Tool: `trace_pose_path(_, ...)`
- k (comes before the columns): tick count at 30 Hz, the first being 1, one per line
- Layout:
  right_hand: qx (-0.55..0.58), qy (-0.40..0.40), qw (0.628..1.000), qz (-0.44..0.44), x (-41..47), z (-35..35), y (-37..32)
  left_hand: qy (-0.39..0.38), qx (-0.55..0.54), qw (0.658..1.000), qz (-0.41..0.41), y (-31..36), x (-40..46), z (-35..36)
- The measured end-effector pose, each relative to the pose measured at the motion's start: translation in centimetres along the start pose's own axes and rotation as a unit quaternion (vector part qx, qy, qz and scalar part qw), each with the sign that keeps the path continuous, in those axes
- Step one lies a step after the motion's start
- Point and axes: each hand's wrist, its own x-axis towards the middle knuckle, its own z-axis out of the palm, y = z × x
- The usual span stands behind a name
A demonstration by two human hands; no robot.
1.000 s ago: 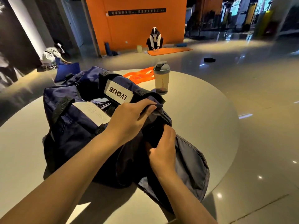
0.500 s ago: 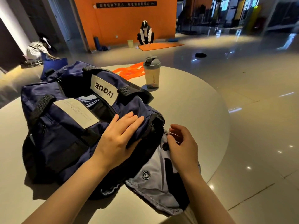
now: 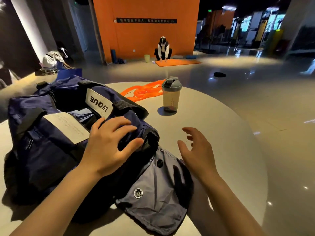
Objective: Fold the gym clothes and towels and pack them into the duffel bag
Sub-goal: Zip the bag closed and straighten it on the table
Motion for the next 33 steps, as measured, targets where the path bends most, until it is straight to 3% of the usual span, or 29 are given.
trace_pose_path(2,-0.034,0.002,0.999,-0.024,4.2,1.0,-0.7,0.003,-0.017,1.000,-0.014,-0.2,2.7,0.2)
trace_pose_path(6,-0.075,0.018,0.995,-0.066,13.3,3.1,-1.4,-0.080,-0.026,0.996,-0.015,-1.0,4.3,3.7)
trace_pose_path(15,-0.252,0.056,0.966,-0.019,28.0,9.3,0.7,0.042,-0.060,0.997,-0.016,-1.8,3.6,6.6)
trace_pose_path(17,-0.295,0.068,0.952,-0.033,29.0,10.1,1.9,0.055,-0.058,0.997,-0.018,-1.8,3.5,6.8)
trace_pose_path(23,-0.215,0.114,0.968,-0.064,29.6,10.8,2.6,0.075,-0.038,0.996,-0.011,-1.8,3.2,7.4)
trace_pose_path(33,-0.194,0.078,0.975,-0.075,24.1,7.8,1.3,0.033,-0.033,0.999,-0.023,-1.9,3.0,7.3)
